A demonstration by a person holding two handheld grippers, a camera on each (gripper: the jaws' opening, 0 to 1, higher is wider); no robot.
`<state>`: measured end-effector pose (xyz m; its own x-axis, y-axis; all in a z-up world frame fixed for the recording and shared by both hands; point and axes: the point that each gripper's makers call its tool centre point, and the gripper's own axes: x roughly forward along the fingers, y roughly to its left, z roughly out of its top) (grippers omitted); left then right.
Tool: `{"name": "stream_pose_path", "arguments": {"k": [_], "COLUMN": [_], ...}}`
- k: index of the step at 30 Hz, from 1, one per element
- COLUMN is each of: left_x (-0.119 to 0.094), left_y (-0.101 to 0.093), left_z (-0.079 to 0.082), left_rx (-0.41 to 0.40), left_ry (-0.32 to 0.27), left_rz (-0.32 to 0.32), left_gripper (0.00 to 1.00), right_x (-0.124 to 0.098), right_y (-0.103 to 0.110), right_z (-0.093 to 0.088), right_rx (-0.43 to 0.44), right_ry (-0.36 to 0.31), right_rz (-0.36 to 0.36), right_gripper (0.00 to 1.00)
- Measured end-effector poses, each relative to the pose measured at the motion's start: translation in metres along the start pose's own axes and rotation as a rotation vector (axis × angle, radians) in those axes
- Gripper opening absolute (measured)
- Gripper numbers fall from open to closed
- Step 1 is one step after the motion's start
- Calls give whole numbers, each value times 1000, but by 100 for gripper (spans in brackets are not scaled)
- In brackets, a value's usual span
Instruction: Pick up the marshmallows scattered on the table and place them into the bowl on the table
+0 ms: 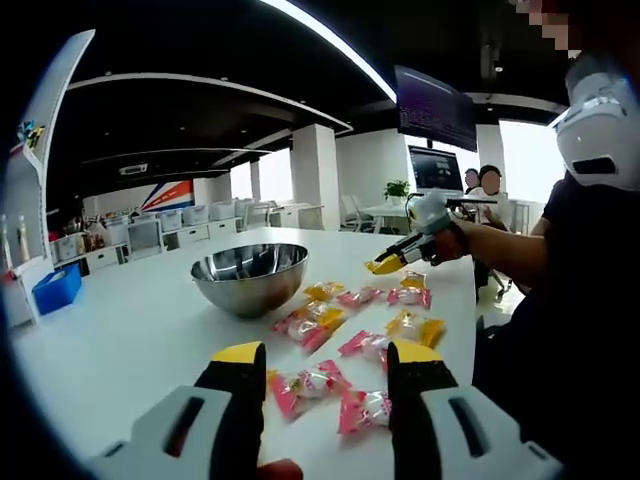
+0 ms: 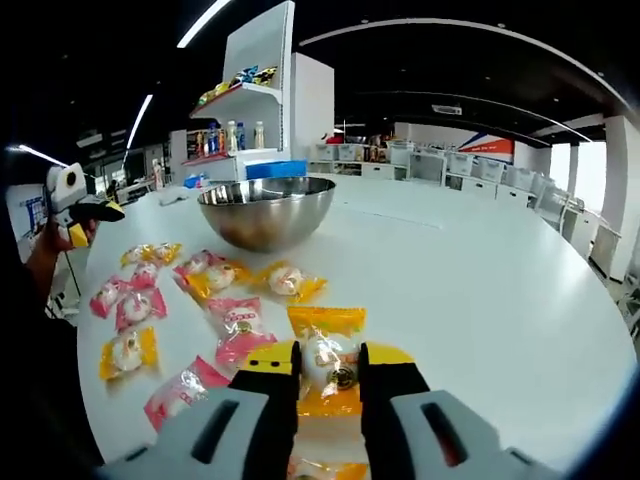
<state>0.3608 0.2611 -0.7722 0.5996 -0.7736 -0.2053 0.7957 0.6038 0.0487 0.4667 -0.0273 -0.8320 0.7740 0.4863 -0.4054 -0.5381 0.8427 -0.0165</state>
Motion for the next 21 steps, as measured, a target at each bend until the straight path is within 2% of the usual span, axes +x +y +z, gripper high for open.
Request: {"name": "stream_pose_path", "arguments": {"k": [2, 6, 11, 21], "left_x": [0, -1, -1, -2], "left_y": [0, 2, 3, 5], "left_z": [1, 6, 5, 8], "left_rx": [-3, -3, -2, 2], "left_ry": [-5, -25, -19, -24], "left_rz": [1, 11, 15, 20], "left_gripper": [49, 49, 49, 49], "right_x": [2, 2, -1, -2], "right_y": [-6, -1, 11, 24], "right_z": [4, 9, 15, 45], "right_rx": [-1, -9, -24, -45], "right_ry": [-7, -14, -19, -75], "right_rz": [3, 10, 28, 49], "right_gripper": [24, 24, 24, 24]}}
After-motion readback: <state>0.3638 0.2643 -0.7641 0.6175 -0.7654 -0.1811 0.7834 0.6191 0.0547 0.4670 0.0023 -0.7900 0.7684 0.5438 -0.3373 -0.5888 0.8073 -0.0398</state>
